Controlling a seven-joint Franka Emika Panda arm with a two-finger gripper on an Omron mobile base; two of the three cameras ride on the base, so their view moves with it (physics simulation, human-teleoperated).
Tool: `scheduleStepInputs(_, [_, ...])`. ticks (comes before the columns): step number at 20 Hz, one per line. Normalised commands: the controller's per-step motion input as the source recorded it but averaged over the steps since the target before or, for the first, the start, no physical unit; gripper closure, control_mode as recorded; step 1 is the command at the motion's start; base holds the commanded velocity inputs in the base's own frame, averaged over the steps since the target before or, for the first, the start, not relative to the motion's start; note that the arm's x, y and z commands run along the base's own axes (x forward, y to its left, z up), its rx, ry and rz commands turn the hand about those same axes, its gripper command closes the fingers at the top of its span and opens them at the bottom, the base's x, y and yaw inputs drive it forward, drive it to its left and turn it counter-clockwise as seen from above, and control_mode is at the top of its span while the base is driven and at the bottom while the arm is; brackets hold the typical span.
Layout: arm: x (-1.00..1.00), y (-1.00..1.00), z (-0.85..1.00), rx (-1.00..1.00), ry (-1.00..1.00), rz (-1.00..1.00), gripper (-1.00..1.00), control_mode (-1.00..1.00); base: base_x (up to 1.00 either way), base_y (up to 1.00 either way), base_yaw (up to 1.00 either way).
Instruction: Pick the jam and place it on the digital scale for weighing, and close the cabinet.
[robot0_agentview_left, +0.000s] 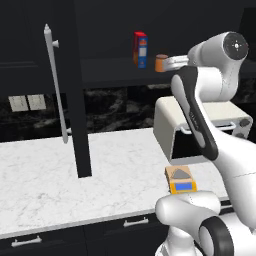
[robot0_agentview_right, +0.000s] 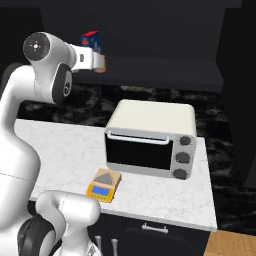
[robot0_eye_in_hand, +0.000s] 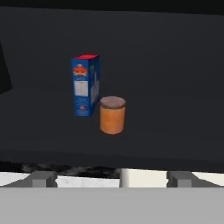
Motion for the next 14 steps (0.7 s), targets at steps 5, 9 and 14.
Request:
scheduleStepInputs(5, [0.28, 0.0, -0.03, 0.0, 0.0, 0.0, -1.0, -1.0, 0.0, 0.0, 0.0])
scheduleStepInputs(9, [0.28, 0.0, 0.0, 0.0, 0.01, 0.0, -1.0, -1.0, 0.0, 0.0, 0.0])
scheduleStepInputs(14, [0.23, 0.0, -0.01, 0.0, 0.0, 0.0, -1.0, -1.0, 0.0, 0.0, 0.0])
